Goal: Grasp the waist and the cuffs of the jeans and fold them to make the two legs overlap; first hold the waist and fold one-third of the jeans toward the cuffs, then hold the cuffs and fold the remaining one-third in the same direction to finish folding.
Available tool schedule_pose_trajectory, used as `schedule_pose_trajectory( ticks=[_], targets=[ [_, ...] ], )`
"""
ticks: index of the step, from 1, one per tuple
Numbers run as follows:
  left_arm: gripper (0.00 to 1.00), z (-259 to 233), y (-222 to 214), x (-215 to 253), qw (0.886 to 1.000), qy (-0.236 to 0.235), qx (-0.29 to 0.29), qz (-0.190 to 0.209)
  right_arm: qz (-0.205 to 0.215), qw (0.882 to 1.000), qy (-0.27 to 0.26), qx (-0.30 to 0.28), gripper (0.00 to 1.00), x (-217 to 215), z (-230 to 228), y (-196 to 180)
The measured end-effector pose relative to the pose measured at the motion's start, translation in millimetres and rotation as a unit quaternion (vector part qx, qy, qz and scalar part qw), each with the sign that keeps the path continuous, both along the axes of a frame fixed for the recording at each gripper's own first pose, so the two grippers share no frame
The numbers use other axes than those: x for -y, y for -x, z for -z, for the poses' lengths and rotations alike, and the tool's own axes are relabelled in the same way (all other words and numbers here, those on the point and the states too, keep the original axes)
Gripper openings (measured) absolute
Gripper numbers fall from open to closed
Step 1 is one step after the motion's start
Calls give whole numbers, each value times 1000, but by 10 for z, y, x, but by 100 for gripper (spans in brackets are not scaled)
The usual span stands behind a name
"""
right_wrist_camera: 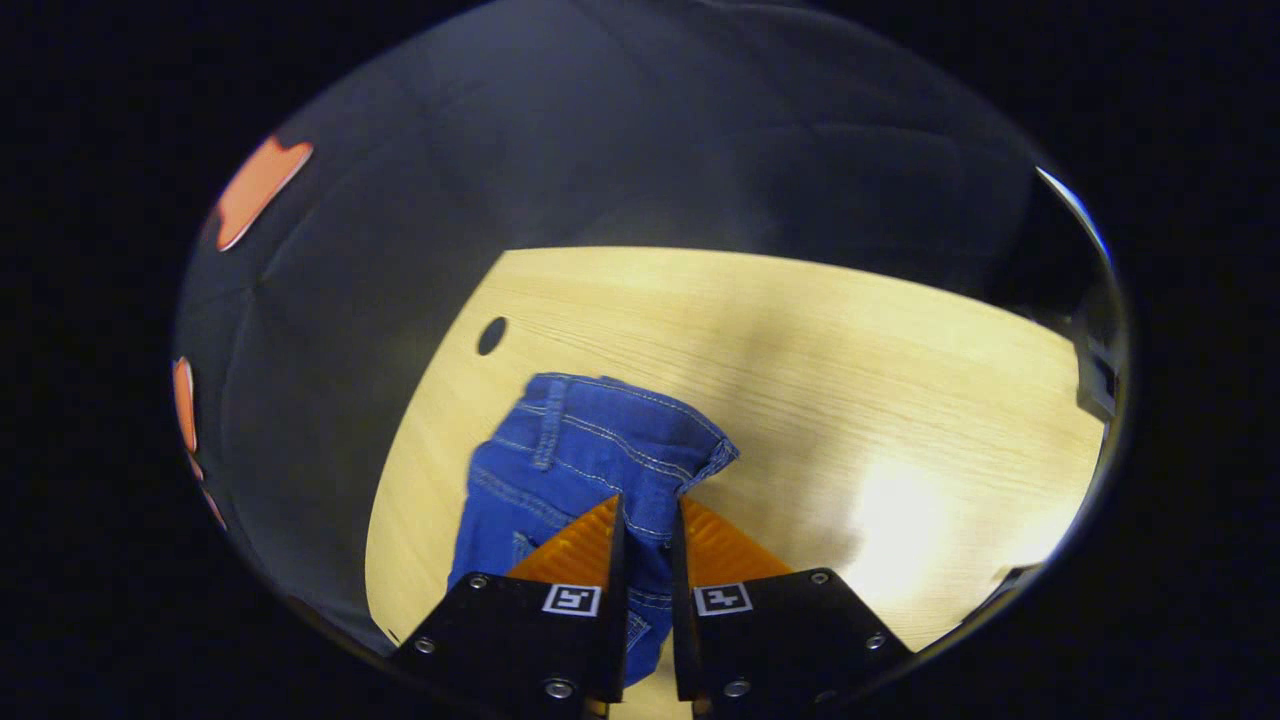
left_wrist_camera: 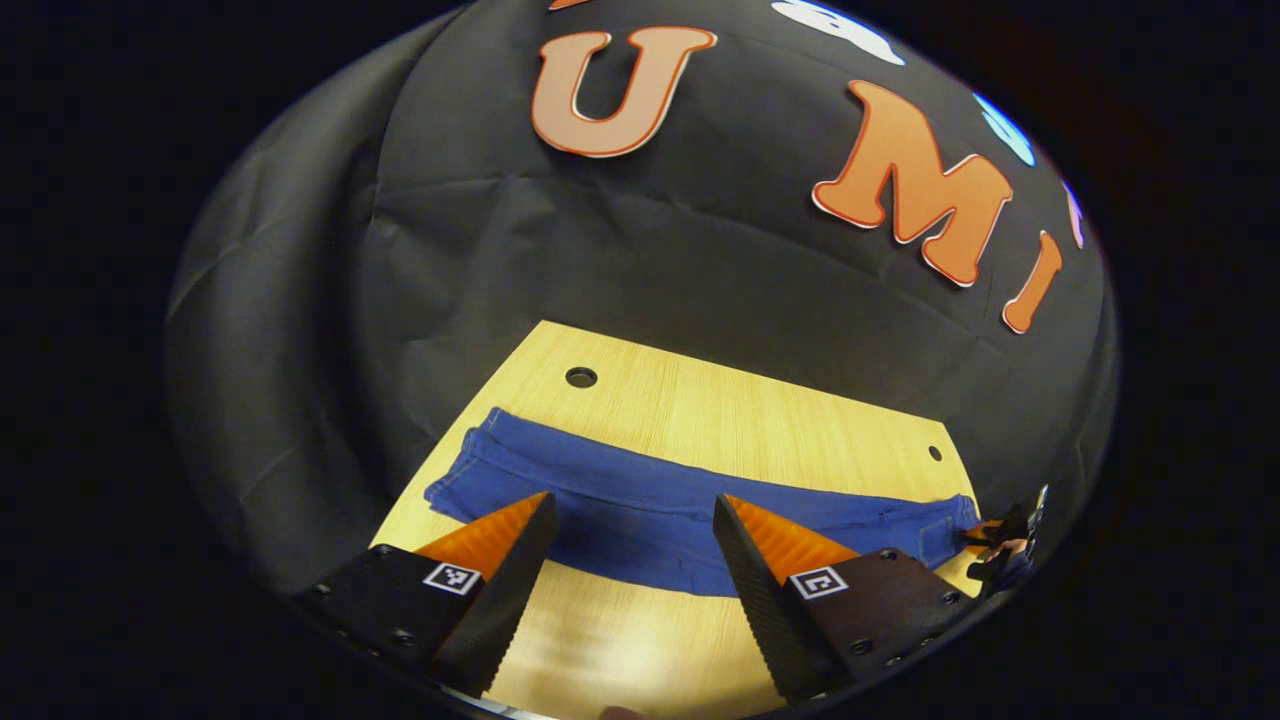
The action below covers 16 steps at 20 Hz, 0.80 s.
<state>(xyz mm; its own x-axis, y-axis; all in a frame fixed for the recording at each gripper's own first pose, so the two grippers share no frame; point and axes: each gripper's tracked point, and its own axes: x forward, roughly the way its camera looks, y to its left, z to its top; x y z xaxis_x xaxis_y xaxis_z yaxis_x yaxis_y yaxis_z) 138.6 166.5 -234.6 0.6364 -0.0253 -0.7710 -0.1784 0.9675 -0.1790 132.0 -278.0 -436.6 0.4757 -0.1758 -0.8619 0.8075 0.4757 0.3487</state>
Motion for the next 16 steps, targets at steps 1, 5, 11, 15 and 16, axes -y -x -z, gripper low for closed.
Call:
schedule_pose_trajectory(
  ticks=[1,5,11,15,16],
  targets=[
    [96,-29,7,19,1000,1,0,4,-8,1000,11,4,20,-40,-107,1],
    [96,-129,-48,80,1000,6,17,17,-26,998,34,41,20,-216,-482,-23],
    [96,-164,-18,52,999,19,37,17,-94,989,75,88,20,-653,-1132,-80],
    [96,-76,70,-158,999,26,37,-4,-150,975,105,124,19,-1146,-1587,-260],
    [96,-50,97,-219,999,29,34,-10,-168,971,109,134,20,-1307,-1680,-348]
  ],
)
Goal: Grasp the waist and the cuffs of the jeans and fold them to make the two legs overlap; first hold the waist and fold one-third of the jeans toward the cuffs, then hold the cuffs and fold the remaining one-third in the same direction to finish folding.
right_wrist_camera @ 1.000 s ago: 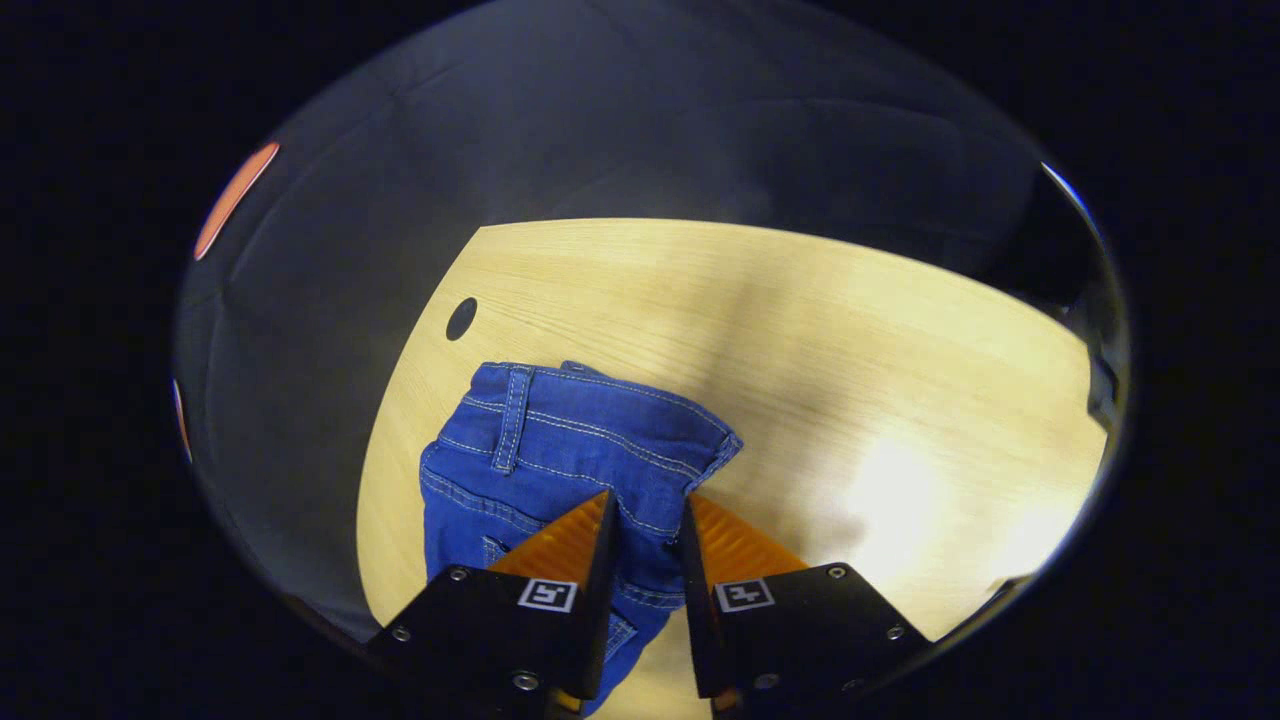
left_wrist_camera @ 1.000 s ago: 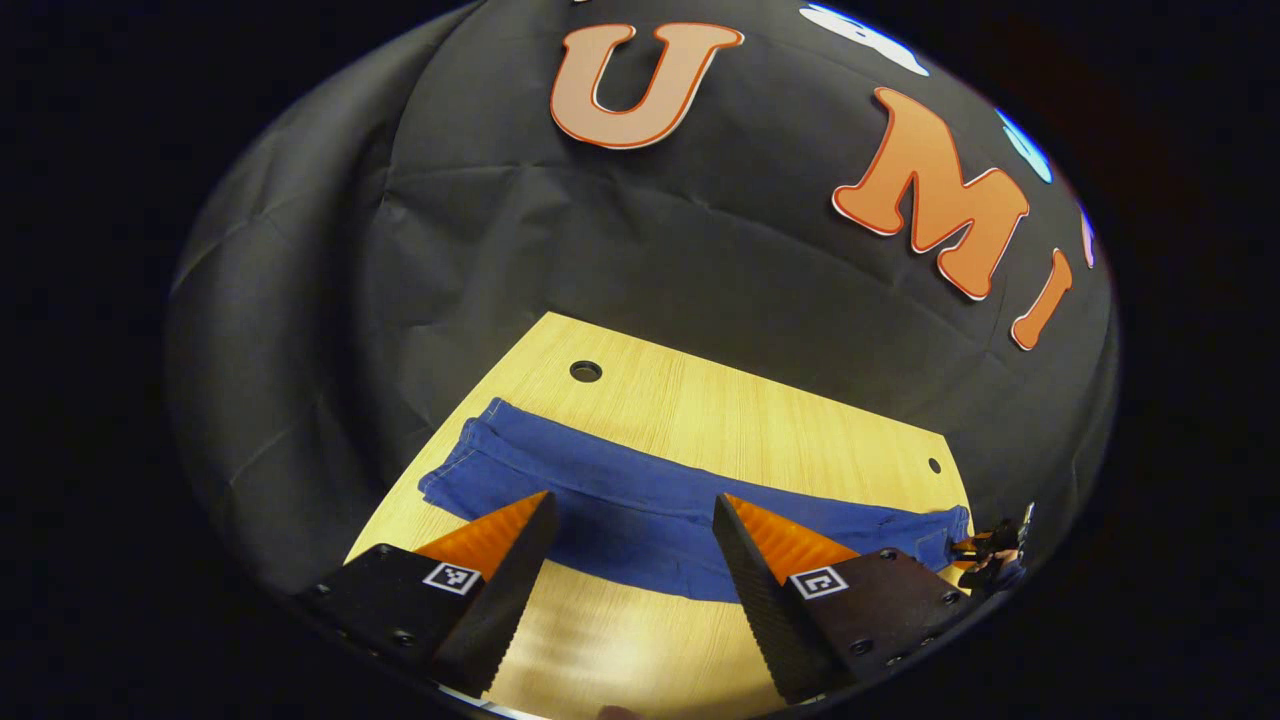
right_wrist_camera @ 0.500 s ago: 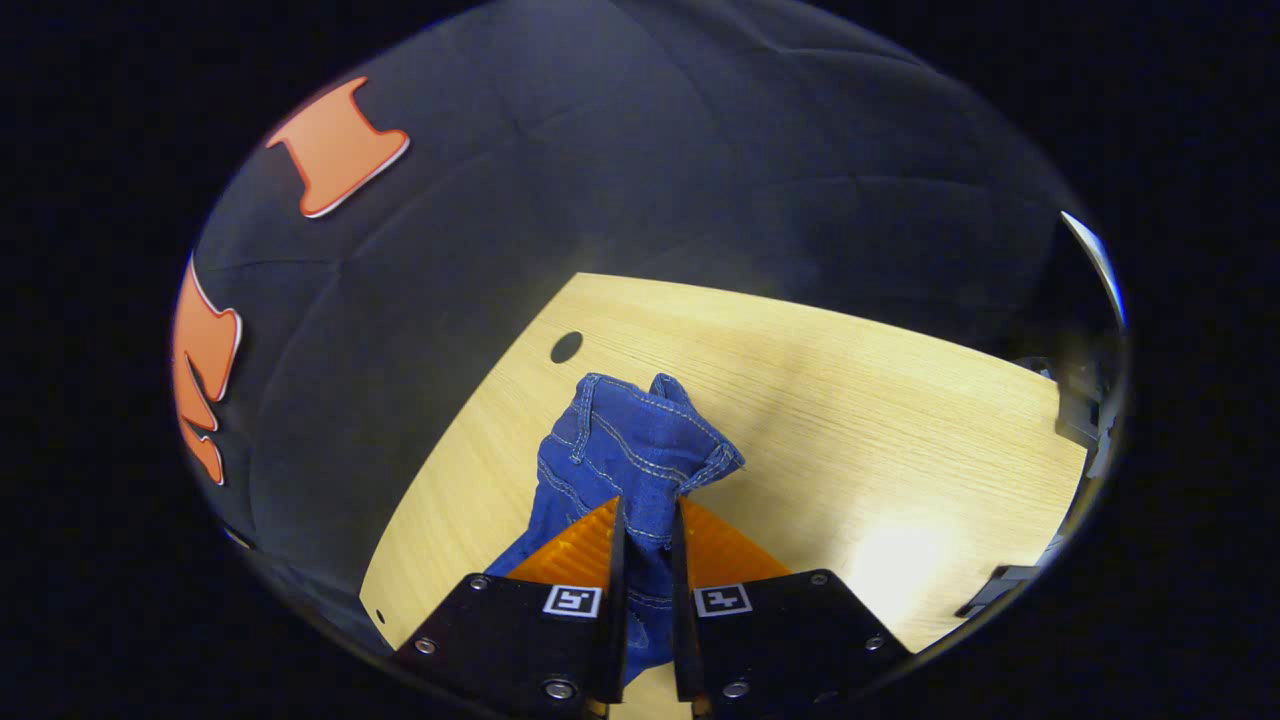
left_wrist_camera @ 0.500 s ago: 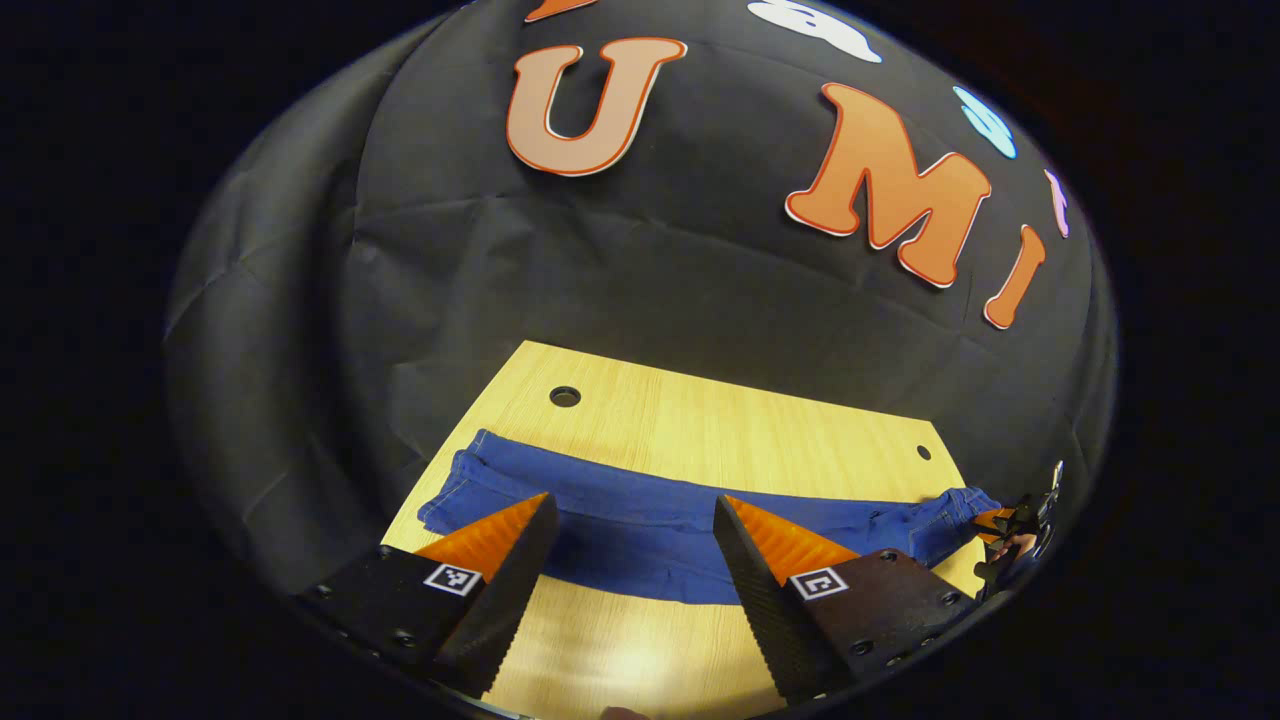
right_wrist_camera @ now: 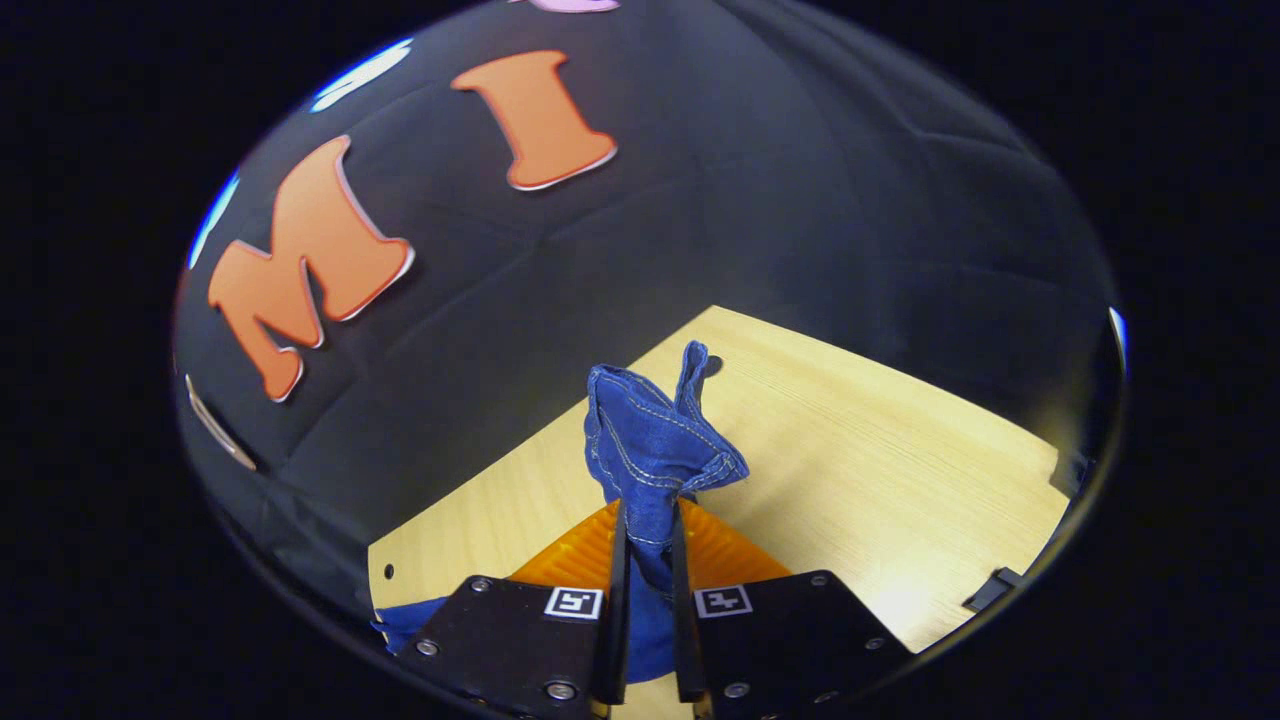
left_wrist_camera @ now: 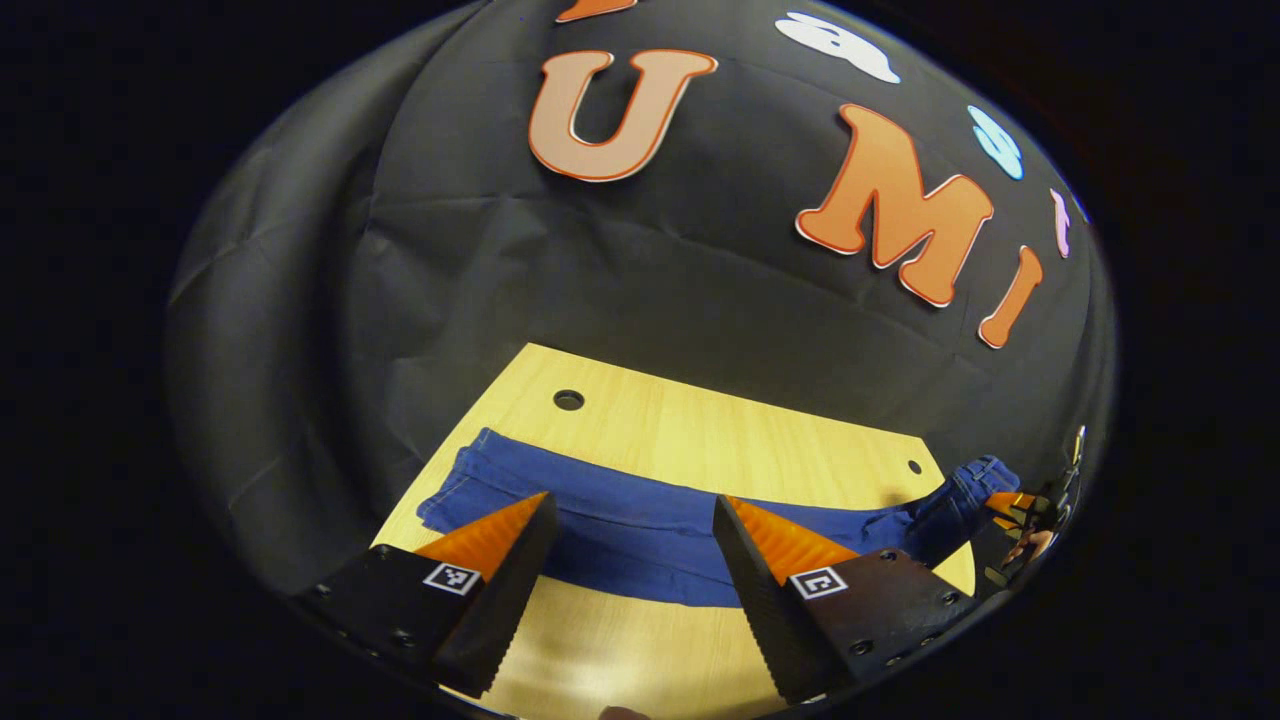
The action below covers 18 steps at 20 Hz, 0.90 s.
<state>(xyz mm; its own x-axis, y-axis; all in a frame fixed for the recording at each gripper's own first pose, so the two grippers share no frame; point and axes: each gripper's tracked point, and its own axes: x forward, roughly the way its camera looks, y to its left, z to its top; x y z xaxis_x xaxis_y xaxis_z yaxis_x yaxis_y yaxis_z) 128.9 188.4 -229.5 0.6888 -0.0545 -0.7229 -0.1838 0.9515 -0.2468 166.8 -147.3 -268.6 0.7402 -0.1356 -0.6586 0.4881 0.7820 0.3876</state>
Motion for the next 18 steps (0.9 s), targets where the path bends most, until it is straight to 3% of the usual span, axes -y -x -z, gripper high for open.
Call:
schedule_pose_trajectory(
  ticks=[5,9,14,18],
  targets=[
    [96,162,131,-424,999,4,-12,-40,-74,996,28,31,19,-827,-319,-252],
    [96,312,198,-735,998,8,-21,-66,-156,986,43,36,19,-1722,-350,-453],
    [96,510,290,-1040,995,13,-40,-92,-234,970,63,10,19,-2587,2,-415],
    [96,768,318,-1120,991,39,-62,-109,-277,958,77,-17,20,-2955,337,-305]
  ],
)
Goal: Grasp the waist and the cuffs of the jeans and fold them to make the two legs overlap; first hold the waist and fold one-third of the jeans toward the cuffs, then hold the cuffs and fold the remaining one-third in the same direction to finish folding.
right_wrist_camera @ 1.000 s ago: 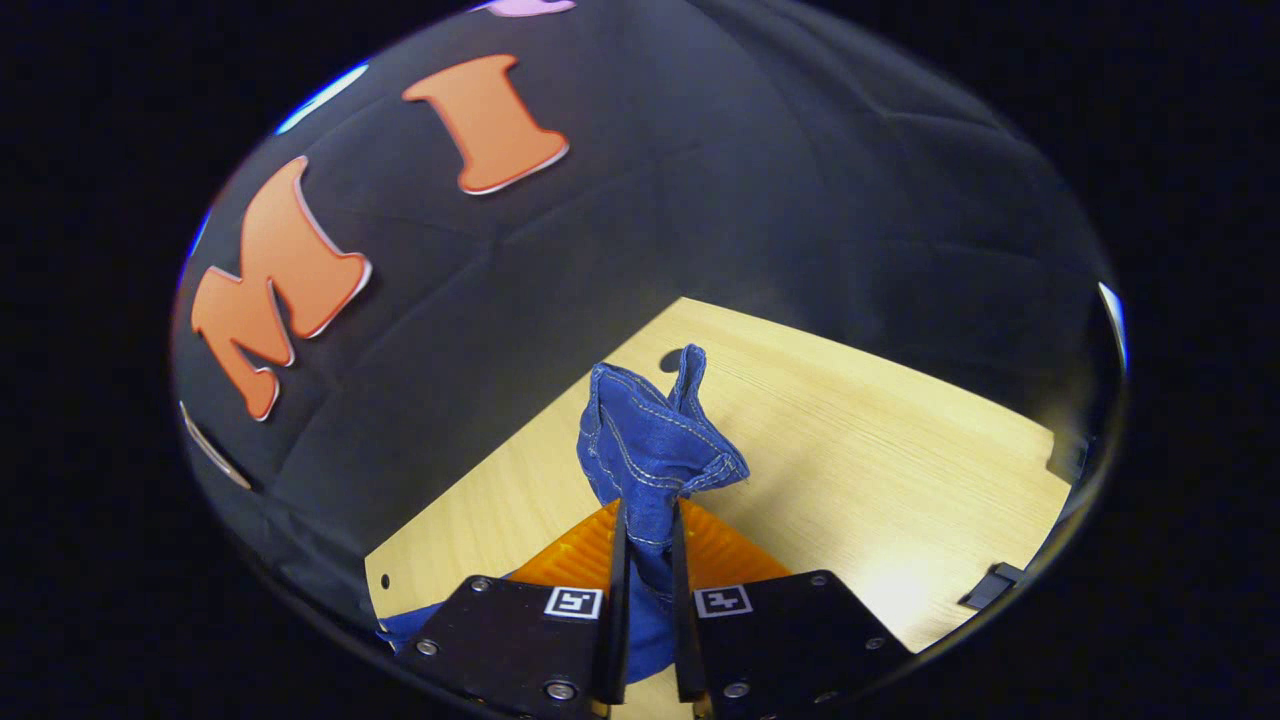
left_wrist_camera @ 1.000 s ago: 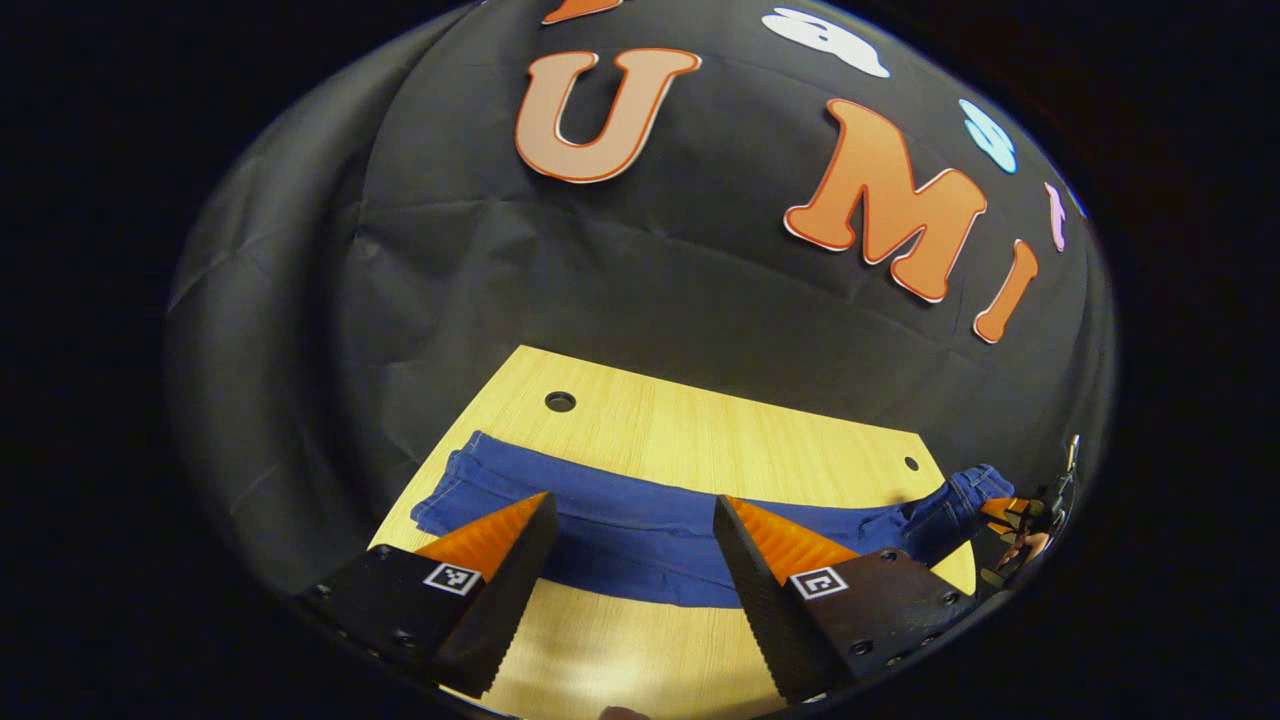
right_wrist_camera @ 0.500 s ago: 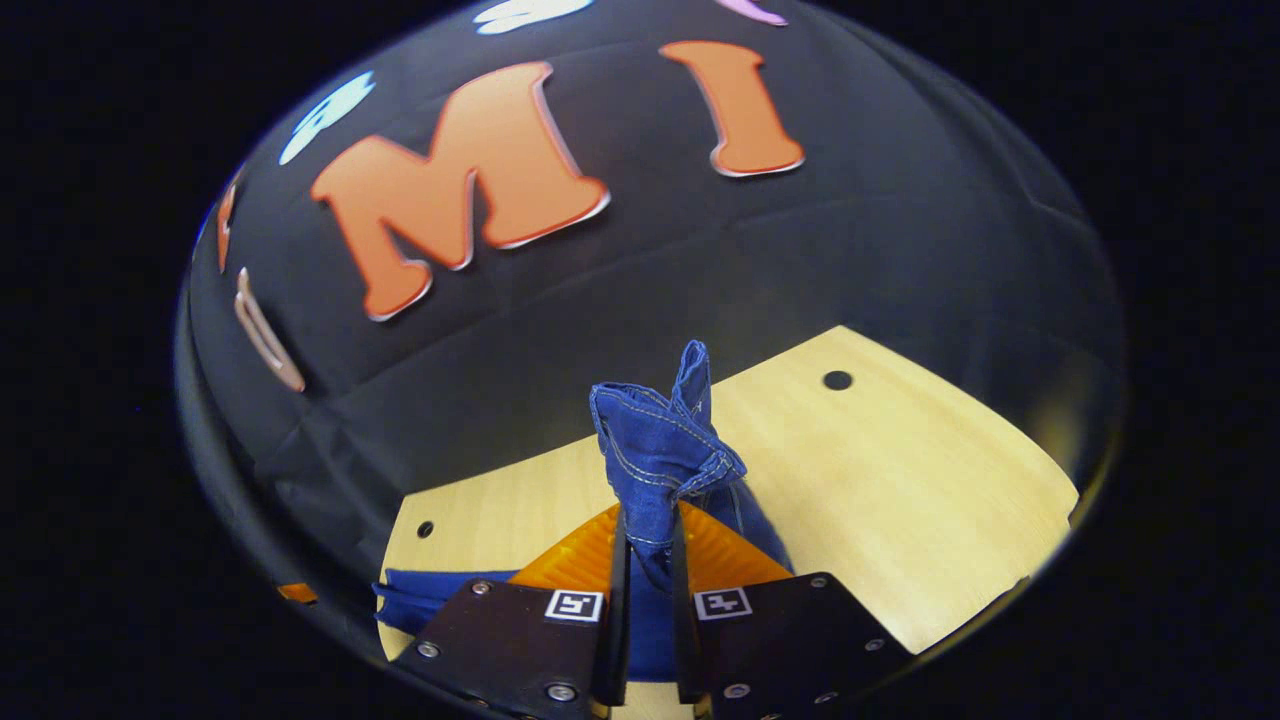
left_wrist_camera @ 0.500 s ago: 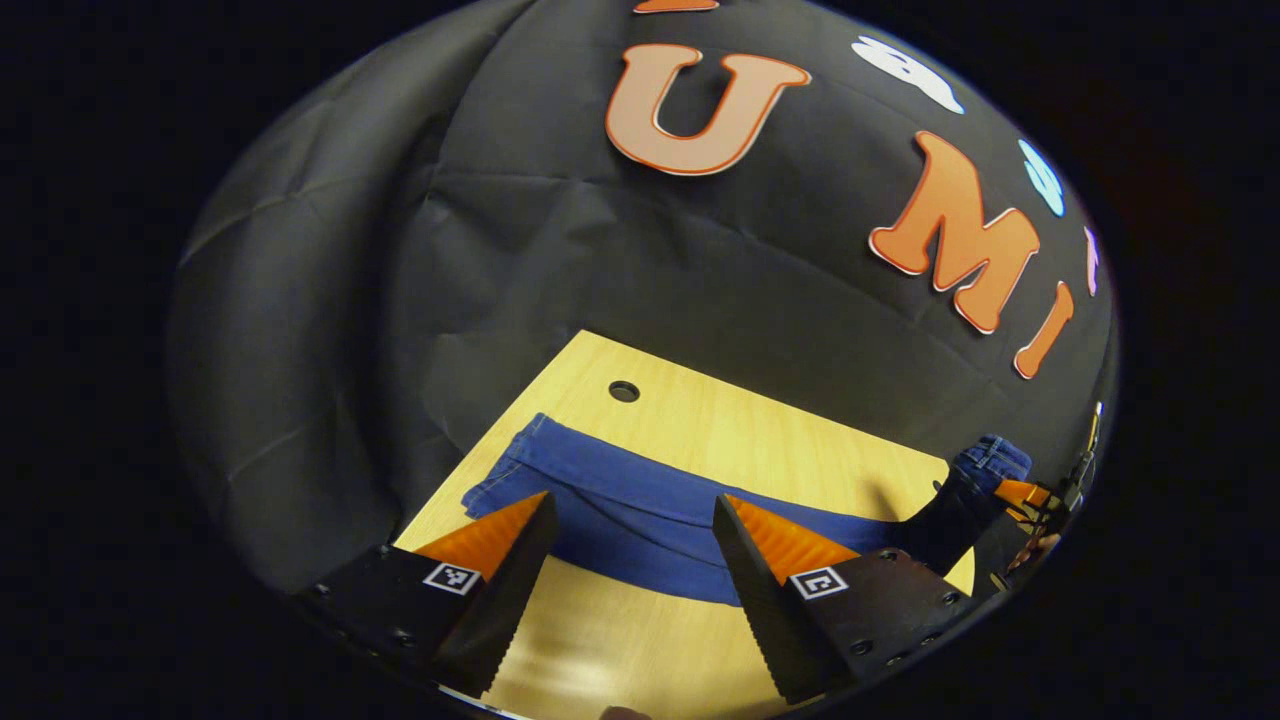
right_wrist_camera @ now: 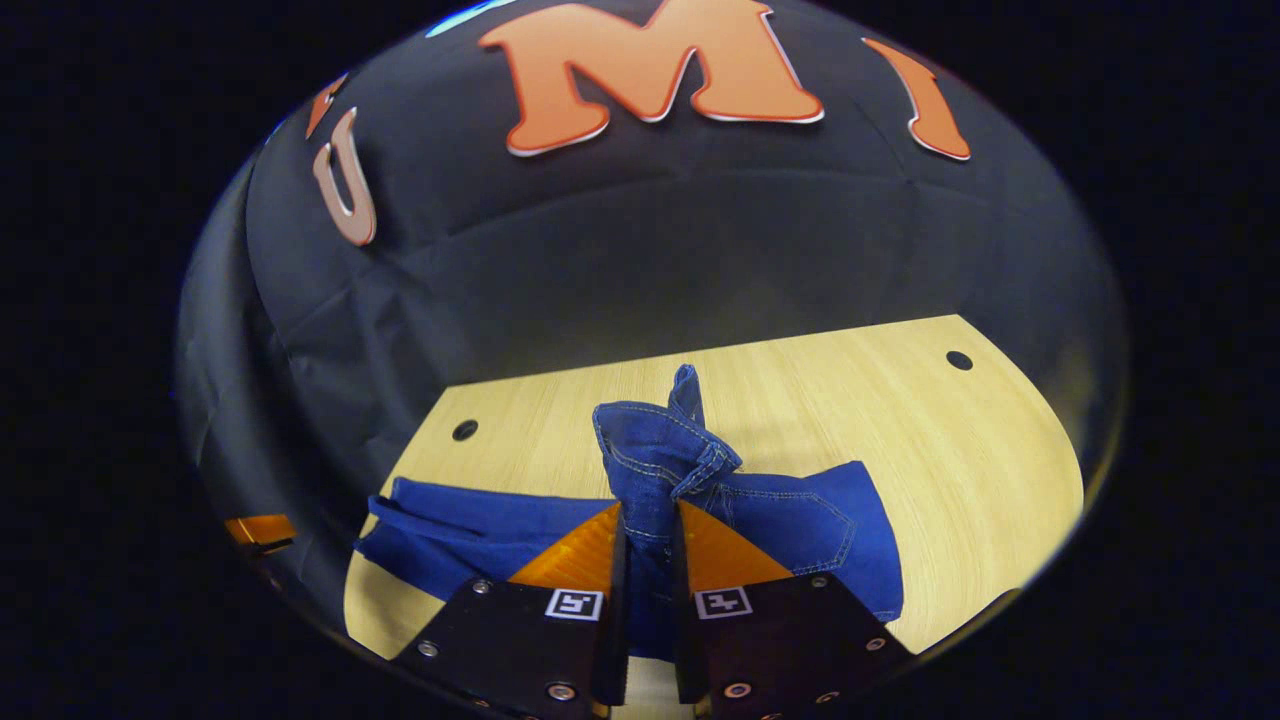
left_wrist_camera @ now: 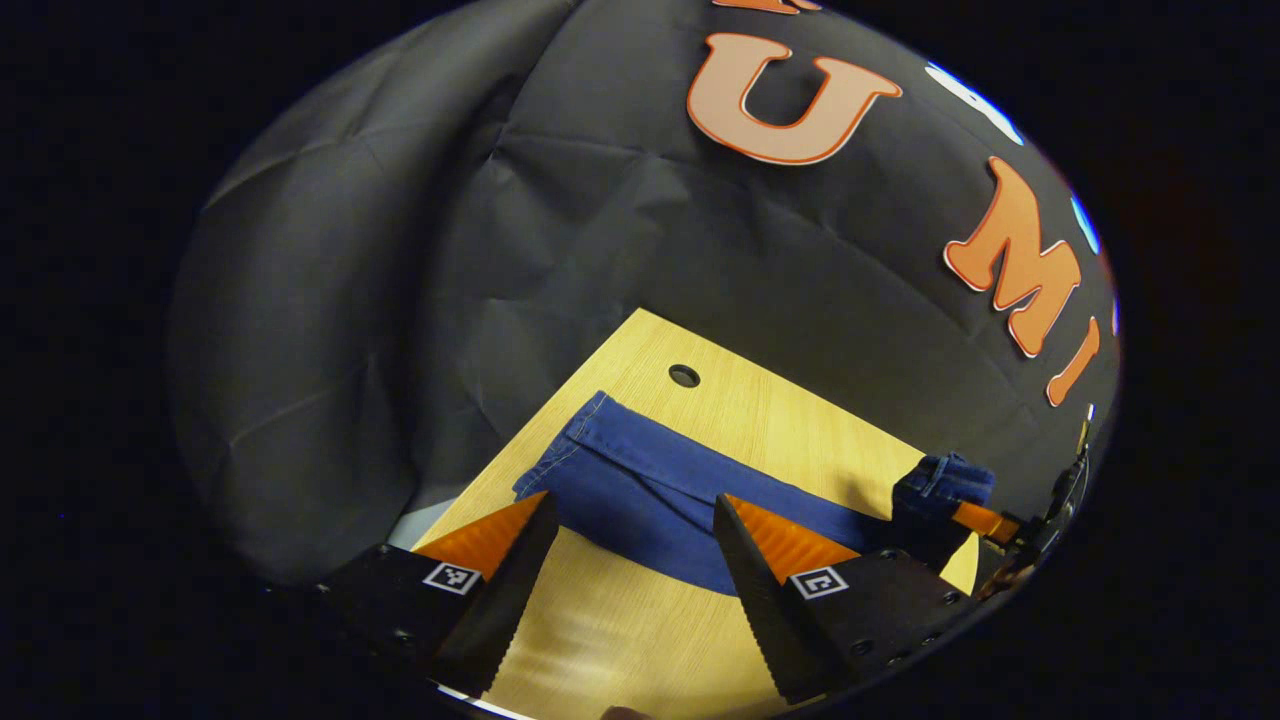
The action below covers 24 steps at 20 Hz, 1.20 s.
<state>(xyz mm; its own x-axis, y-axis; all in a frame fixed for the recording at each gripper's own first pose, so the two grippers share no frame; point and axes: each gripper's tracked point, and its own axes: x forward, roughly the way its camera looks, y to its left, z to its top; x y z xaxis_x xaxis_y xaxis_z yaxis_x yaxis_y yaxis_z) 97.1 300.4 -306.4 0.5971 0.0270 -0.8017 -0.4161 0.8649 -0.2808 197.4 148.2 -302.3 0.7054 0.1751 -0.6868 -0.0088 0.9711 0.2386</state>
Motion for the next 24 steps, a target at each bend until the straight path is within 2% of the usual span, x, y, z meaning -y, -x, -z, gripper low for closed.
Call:
schedule_pose_trajectory(
  ticks=[3,5,6,8,10,11,12,13,14,16,17,18,19,24],
  targets=[
    [96,237,8,30,997,62,-20,-42,-26,999,13,-17,19,-170,220,78],
    [96,395,105,-6,989,117,-40,-85,-49,998,3,-26,19,-329,267,144],
    [96,457,145,1,982,143,-48,-109,-61,998,-6,-30,34,-403,265,185],
    [96,600,176,-59,974,166,-62,-138,-78,997,-9,-25,50,-536,277,222],
    [96,738,166,-77,968,183,-72,-154,-92,996,-1,-13,58,-557,247,245],
    [96,782,161,-102,964,197,-71,-165,-96,995,2,-12,55,-534,237,257],
    [96,820,198,-119,960,208,-76,-174,-99,995,2,-9,59,-503,205,281],
    [96,844,234,-154,956,218,-76,-183,-95,995,7,-5,68,-430,179,271],
    [96,868,236,-190,951,231,-71,-191,-91,996,7,0,71,-358,147,254],
    [96,971,225,-223,943,254,-60,-206,-80,997,19,5,71,-186,105,224],
    [96,1038,209,-241,940,261,-55,-213,-75,997,24,7,65,-83,90,221],
    [96,1062,147,-266,936,273,-39,-219,-69,997,27,8,72,18,71,221],
    [95,1074,97,-276,934,280,-28,-221,-63,998,27,9,72,84,53,222],
    [88,1137,-116,-270,937,279,-2,-210,-32,999,33,13,72,439,-31,184]
  ],
)
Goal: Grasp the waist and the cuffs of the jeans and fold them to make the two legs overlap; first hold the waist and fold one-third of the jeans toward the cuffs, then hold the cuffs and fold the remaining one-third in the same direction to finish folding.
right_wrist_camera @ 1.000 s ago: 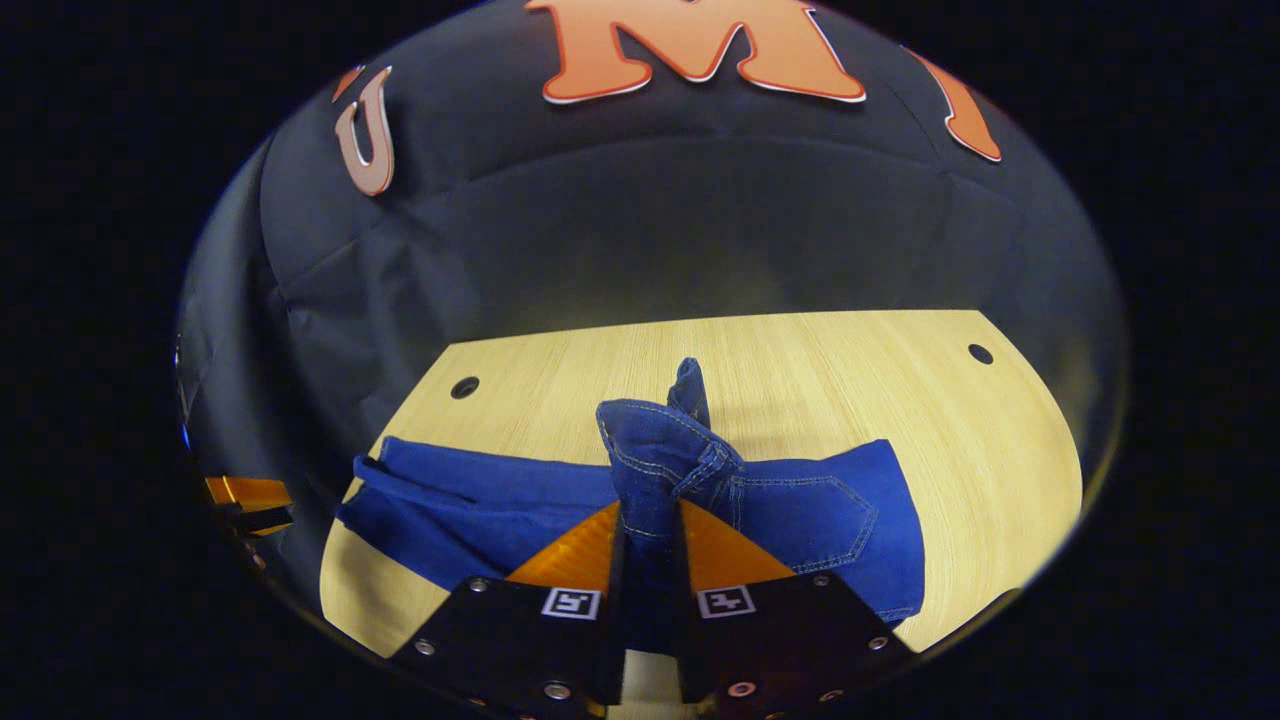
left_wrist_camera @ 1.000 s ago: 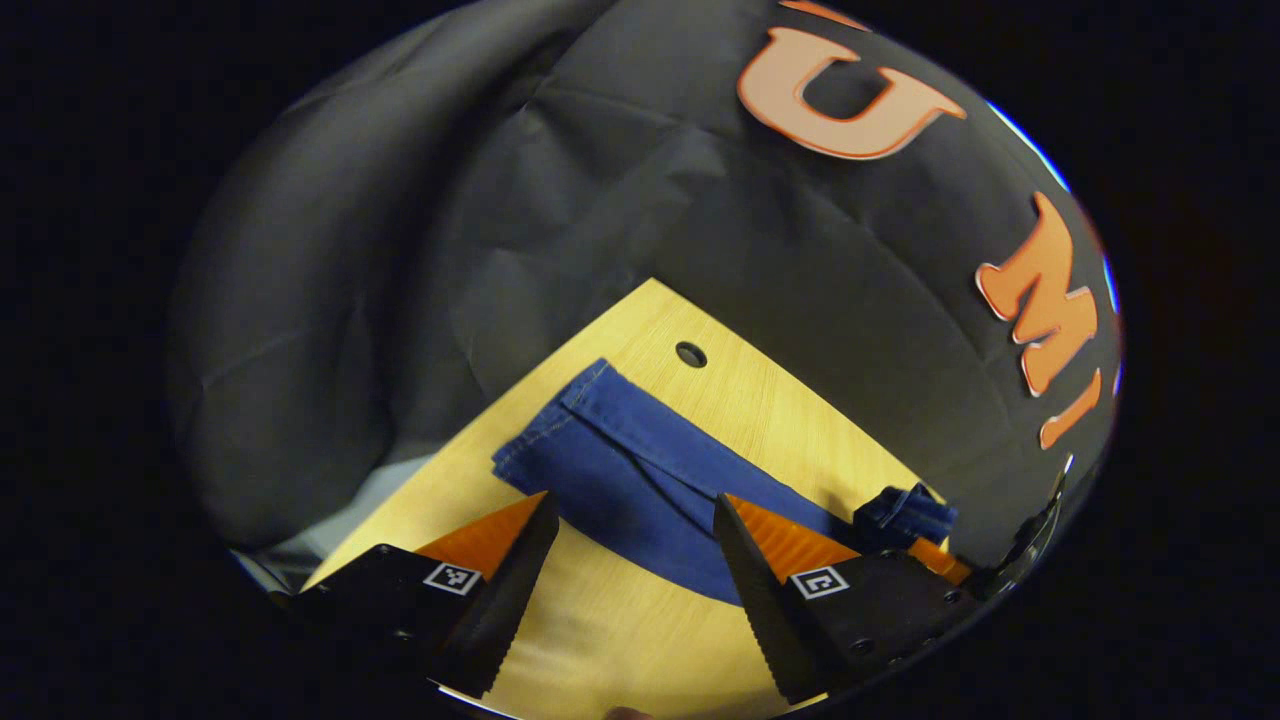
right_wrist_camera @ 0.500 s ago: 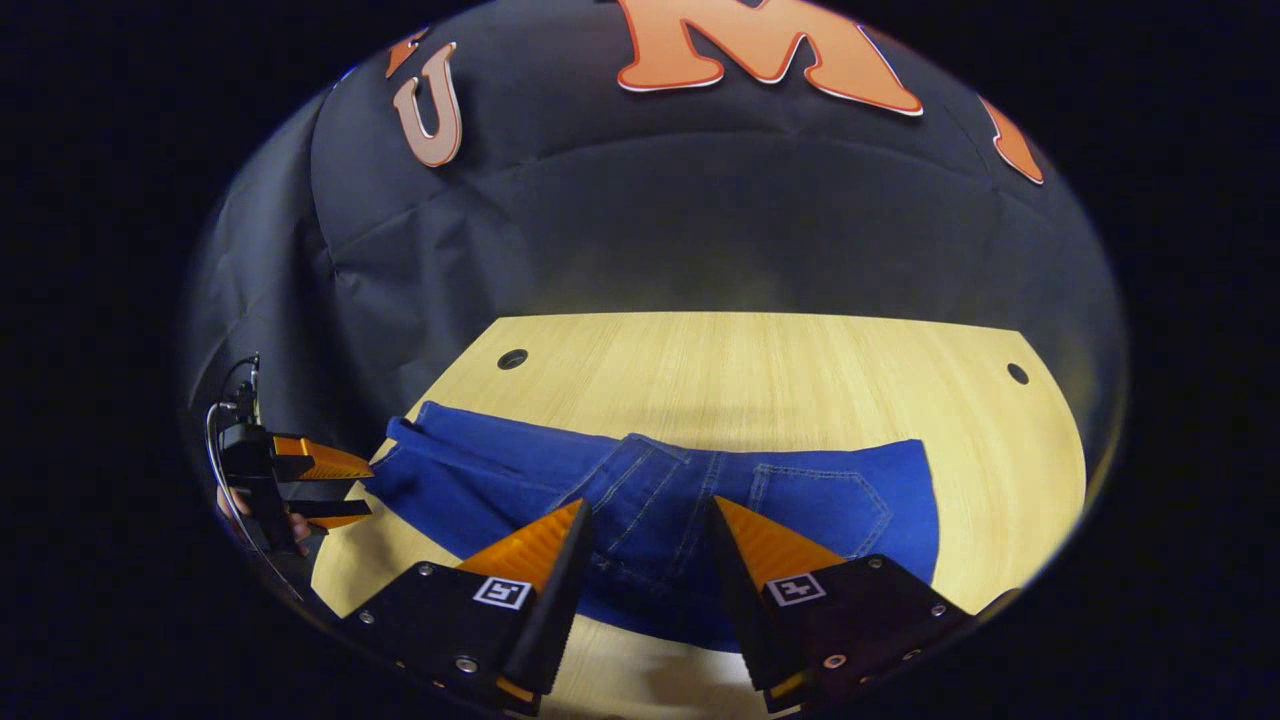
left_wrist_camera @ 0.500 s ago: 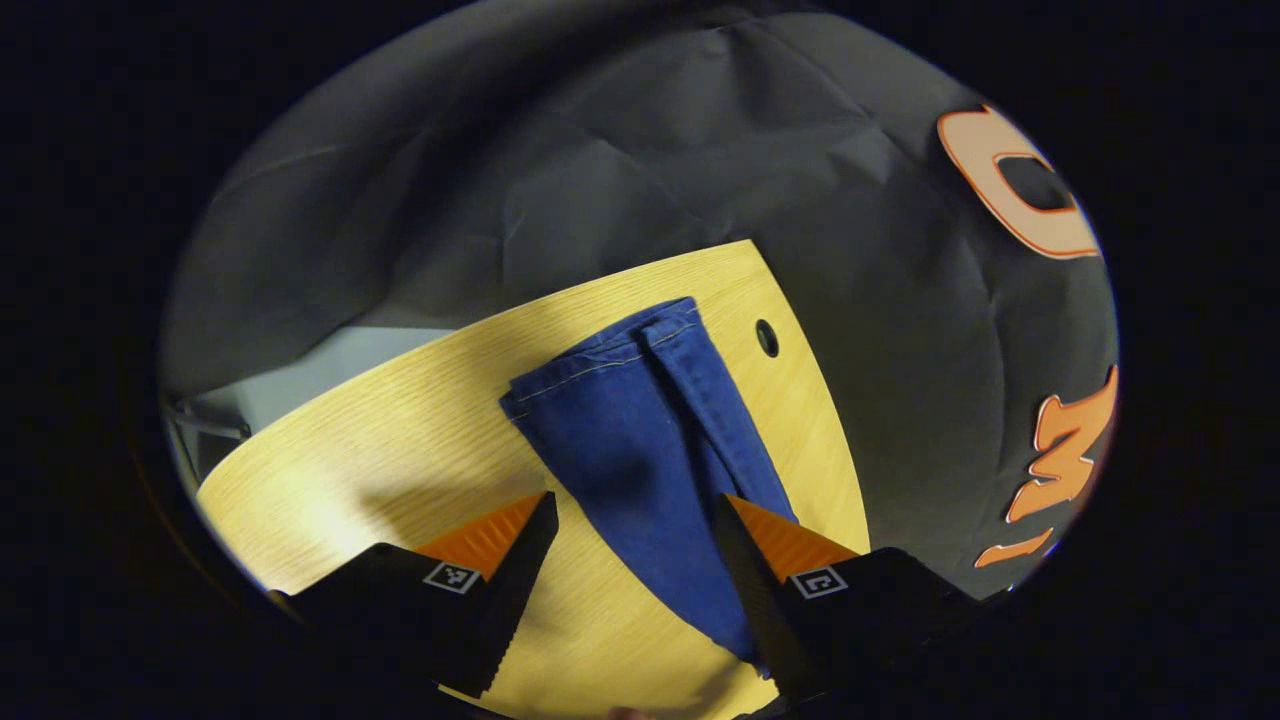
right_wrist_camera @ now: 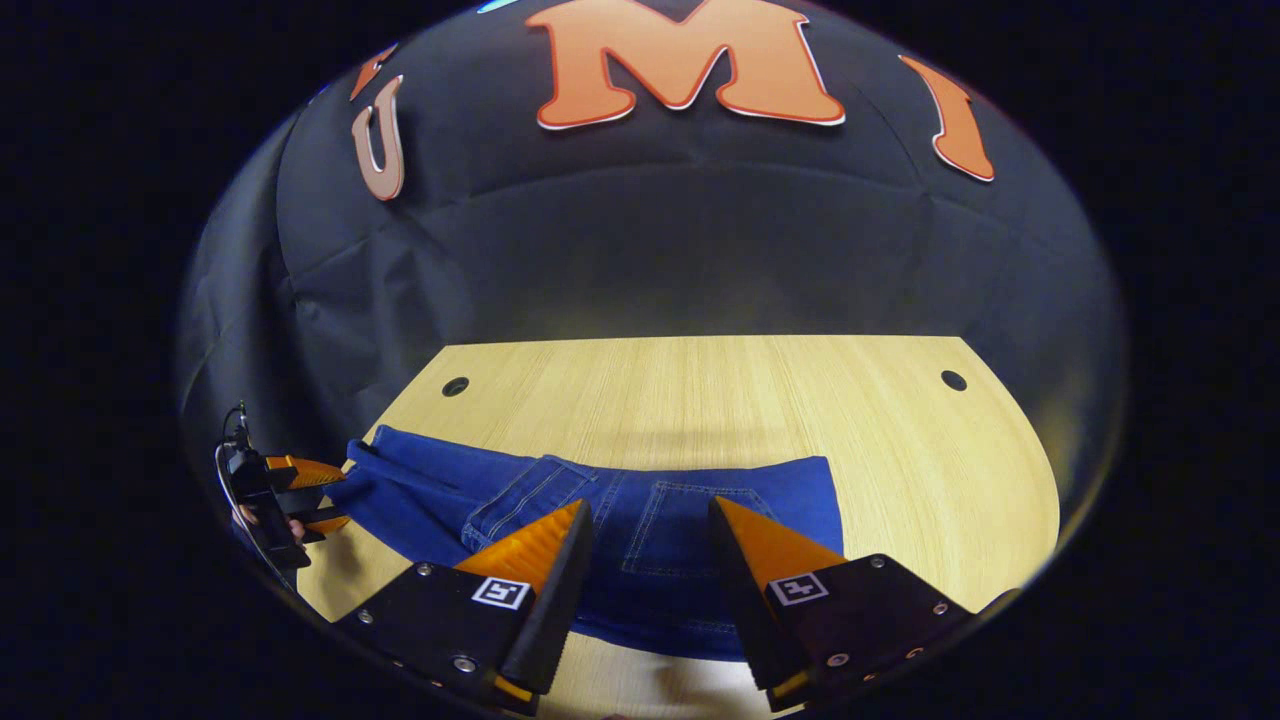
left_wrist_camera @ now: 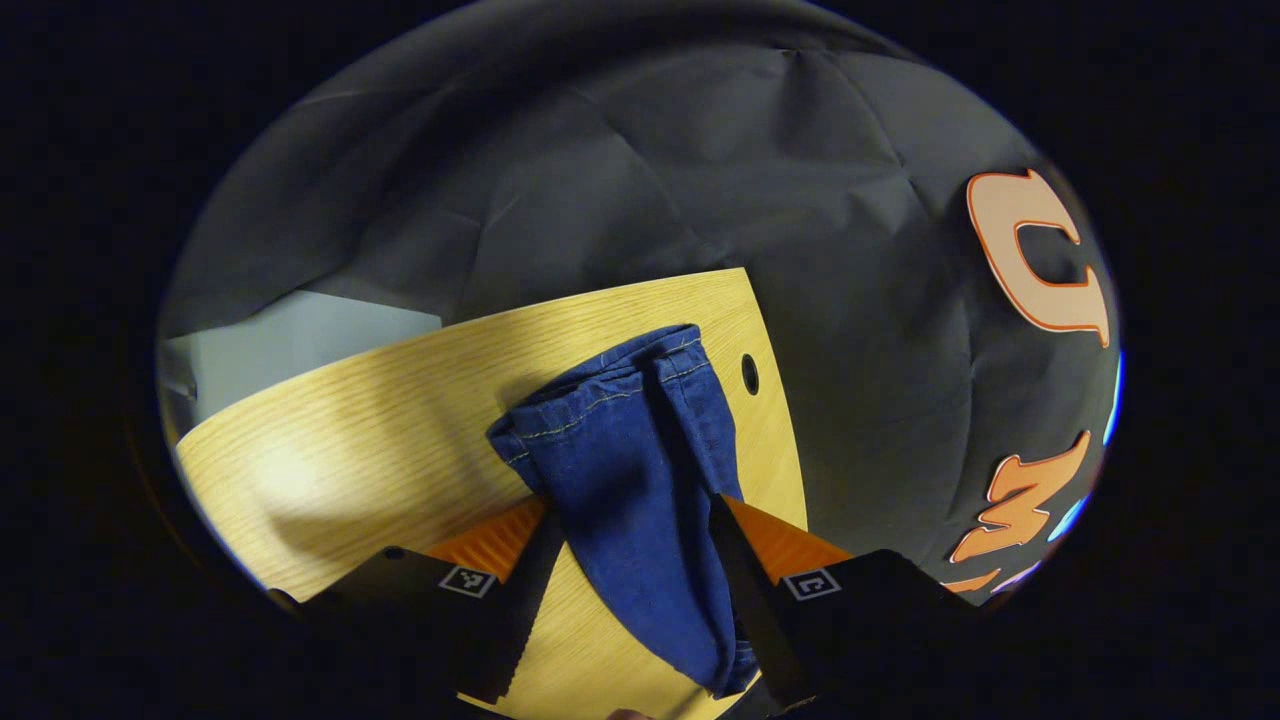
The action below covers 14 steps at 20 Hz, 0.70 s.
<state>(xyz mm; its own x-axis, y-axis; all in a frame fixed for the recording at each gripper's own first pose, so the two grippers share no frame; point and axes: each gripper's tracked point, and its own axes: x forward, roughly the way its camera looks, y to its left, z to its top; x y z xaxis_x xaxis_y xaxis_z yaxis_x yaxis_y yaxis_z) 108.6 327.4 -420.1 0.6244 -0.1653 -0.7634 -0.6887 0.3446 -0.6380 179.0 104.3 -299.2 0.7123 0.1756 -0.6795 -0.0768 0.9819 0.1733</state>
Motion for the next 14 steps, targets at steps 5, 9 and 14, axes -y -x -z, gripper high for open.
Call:
schedule_pose_trajectory(
  ticks=[5,9,14],
  targets=[
    [76,139,-153,129,999,-29,-23,30,20,1000,11,11,72,215,-126,22],
    [6,120,-72,100,999,-17,-32,-7,37,999,19,17,72,400,-190,71],
    [2,-183,-318,201,994,-95,28,41,64,997,16,27,72,647,-316,148]
  ],
)
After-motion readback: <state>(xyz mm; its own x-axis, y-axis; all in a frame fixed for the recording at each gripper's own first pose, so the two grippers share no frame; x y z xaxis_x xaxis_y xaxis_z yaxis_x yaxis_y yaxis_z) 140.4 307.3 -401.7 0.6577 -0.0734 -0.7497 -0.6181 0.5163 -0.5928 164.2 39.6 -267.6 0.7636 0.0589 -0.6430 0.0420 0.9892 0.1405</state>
